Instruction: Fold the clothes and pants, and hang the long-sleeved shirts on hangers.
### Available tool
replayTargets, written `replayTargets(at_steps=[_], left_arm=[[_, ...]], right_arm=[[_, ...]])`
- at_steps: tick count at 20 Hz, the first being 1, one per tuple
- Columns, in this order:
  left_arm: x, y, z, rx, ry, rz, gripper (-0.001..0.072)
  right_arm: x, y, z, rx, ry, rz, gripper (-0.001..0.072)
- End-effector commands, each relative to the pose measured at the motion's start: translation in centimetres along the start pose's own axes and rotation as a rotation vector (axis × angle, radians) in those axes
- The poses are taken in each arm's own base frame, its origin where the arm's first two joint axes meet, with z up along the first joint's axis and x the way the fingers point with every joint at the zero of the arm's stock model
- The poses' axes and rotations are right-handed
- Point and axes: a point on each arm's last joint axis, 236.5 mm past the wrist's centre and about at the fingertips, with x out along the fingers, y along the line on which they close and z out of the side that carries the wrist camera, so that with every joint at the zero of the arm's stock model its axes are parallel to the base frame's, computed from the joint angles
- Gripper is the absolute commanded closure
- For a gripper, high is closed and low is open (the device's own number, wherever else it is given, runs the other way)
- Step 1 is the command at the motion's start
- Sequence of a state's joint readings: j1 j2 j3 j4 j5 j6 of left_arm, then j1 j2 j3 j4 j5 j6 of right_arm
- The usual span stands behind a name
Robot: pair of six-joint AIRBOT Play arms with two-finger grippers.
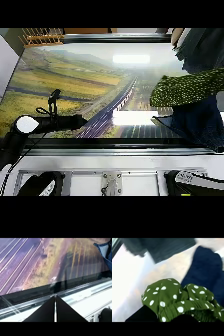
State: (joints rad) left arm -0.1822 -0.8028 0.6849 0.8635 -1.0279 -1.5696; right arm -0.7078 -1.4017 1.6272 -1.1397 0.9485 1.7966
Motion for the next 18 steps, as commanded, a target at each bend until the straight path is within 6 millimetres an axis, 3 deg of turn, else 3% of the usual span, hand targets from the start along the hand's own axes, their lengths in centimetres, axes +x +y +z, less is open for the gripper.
replayTargets(at_steps=[1, 3, 7, 10, 13, 15, 18], left_arm=[[0.0, 0.0, 0.0, -0.001, -0.002, 0.000, 0.0706], [0.0, 0.0, 0.3, -0.001, -0.011, 0.000, 0.0706], [0.0, 0.0, 0.3, 0.000, -0.011, 0.000, 0.0705], [0.0, 0.0, 0.2, 0.001, -0.007, 0.000, 0.0706], [0.0, 0.0, 0.2, 0.005, -0.007, 0.003, 0.0706], [0.0, 0.1, 0.2, 0.008, -0.007, 0.007, 0.0706], [0.0, 0.1, 0.1, 0.016, -0.005, 0.006, 0.0706]], right_arm=[[-4.7, -7.2, 0.8, 0.037, -0.024, -0.263, 0.0703], [-7.2, -9.9, -1.6, 0.047, 0.013, -0.388, 0.0703], [-9.9, -13.5, -10.5, 0.079, 0.203, -0.498, 0.0703], [-11.7, -15.3, -16.2, 0.121, 0.278, -0.536, 0.0703], [-13.6, -16.8, -20.4, 0.135, 0.337, -0.576, 0.0703], [-14.7, -17.9, -22.2, 0.130, 0.368, -0.616, 0.0702], [-16.4, -19.6, -22.0, 0.087, 0.340, -0.698, 0.0702]])
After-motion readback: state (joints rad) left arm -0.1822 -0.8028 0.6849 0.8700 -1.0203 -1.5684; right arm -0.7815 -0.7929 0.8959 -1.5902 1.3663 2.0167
